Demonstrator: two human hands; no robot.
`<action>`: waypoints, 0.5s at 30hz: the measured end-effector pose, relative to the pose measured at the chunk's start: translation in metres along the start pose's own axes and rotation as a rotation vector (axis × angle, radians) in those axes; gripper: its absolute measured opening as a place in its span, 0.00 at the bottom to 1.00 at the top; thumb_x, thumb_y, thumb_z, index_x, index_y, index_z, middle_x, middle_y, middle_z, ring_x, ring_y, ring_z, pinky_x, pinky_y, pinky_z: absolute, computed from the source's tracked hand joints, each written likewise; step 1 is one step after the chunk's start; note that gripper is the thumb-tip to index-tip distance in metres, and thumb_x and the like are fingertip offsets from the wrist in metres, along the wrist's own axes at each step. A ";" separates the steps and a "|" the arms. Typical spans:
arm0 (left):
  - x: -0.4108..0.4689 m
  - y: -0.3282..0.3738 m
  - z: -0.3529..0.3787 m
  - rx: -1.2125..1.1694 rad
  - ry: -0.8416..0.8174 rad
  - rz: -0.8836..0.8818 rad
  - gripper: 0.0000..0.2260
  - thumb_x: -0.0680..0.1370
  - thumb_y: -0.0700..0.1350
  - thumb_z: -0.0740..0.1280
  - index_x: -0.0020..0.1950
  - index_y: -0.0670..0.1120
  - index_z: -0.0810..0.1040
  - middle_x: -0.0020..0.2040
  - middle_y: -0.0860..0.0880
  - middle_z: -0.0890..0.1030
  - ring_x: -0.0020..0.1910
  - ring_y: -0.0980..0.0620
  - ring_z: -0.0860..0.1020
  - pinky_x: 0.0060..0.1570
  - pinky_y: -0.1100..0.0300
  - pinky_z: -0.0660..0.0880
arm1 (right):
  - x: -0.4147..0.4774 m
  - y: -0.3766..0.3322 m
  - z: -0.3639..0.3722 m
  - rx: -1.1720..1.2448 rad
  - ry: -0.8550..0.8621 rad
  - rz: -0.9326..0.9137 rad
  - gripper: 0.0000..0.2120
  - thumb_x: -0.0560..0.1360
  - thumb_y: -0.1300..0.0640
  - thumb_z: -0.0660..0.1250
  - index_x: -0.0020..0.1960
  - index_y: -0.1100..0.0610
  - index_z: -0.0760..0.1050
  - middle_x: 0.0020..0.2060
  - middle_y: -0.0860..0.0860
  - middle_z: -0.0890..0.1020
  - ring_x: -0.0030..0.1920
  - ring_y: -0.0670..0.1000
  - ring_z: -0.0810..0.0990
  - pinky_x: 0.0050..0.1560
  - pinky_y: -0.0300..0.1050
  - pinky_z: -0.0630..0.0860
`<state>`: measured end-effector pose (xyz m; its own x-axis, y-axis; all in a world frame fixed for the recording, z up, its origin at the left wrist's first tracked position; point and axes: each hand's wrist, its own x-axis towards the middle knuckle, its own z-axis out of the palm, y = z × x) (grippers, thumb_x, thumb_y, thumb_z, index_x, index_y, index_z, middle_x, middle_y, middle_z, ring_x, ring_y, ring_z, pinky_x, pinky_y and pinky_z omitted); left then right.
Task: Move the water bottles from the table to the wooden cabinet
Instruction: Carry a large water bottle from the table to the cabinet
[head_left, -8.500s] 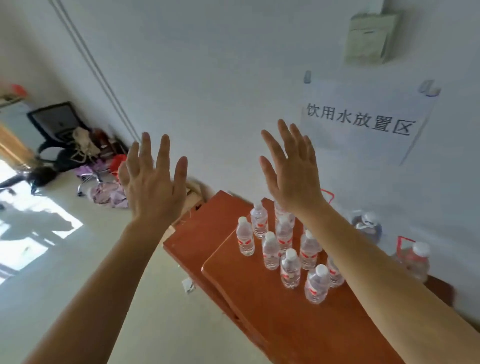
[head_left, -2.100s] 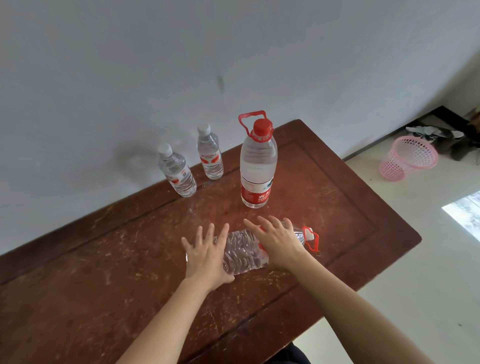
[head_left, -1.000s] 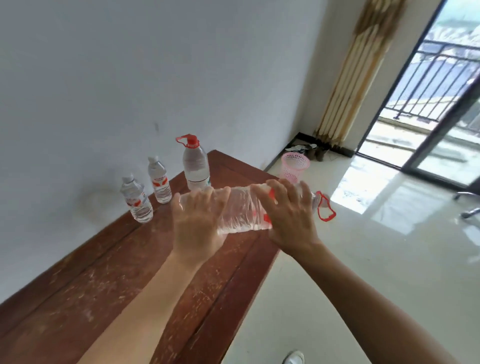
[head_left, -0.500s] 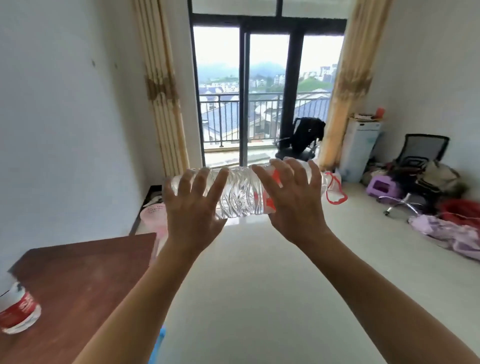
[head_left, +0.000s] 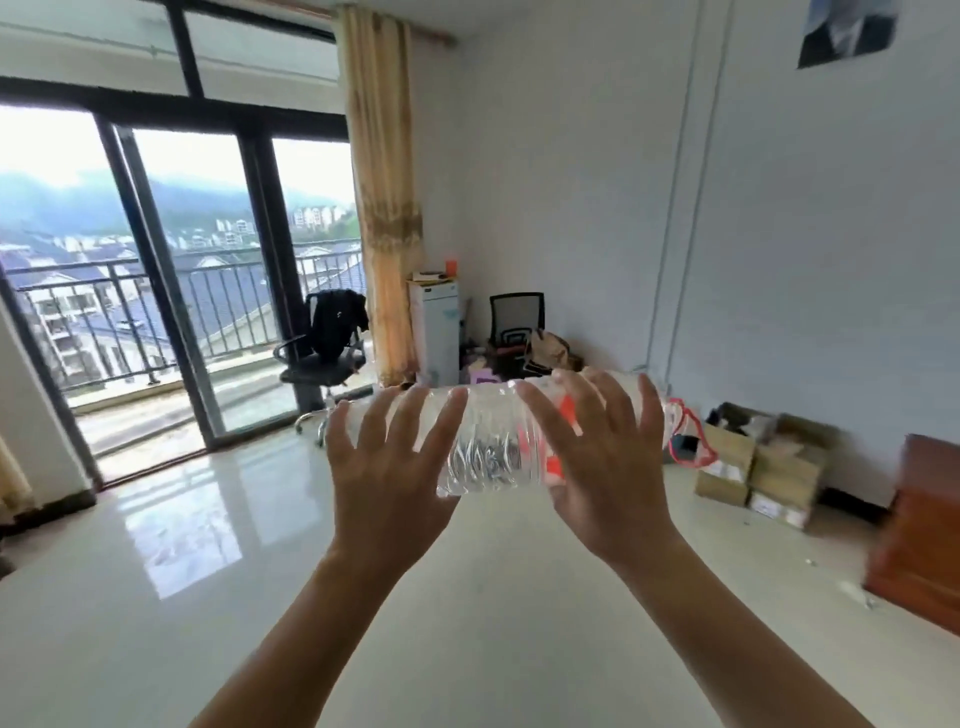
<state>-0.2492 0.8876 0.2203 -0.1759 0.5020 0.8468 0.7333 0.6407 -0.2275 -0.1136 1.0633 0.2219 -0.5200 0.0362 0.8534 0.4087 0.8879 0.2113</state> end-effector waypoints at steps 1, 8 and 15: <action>0.017 0.027 0.019 -0.041 0.006 0.033 0.46 0.62 0.58 0.82 0.76 0.52 0.66 0.67 0.42 0.77 0.66 0.38 0.73 0.66 0.34 0.65 | -0.007 0.032 0.006 -0.038 -0.016 0.030 0.47 0.60 0.63 0.79 0.76 0.48 0.70 0.68 0.57 0.75 0.69 0.63 0.73 0.73 0.72 0.58; 0.115 0.192 0.140 -0.328 0.108 0.157 0.42 0.63 0.56 0.80 0.74 0.52 0.67 0.66 0.43 0.77 0.64 0.39 0.73 0.65 0.34 0.65 | -0.041 0.213 0.034 -0.312 -0.113 0.172 0.44 0.63 0.58 0.81 0.76 0.48 0.69 0.69 0.55 0.75 0.70 0.61 0.71 0.73 0.72 0.57; 0.242 0.382 0.234 -0.655 0.125 0.264 0.44 0.61 0.52 0.81 0.75 0.52 0.67 0.66 0.43 0.76 0.64 0.38 0.74 0.63 0.32 0.65 | -0.050 0.400 0.036 -0.645 -0.227 0.303 0.46 0.63 0.56 0.82 0.77 0.47 0.66 0.70 0.55 0.73 0.72 0.61 0.70 0.73 0.73 0.57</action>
<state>-0.1651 1.3898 0.2259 0.1096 0.4969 0.8609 0.9914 0.0071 -0.1303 0.0492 1.4337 0.2463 -0.4279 0.3926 0.8141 0.8813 0.3811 0.2794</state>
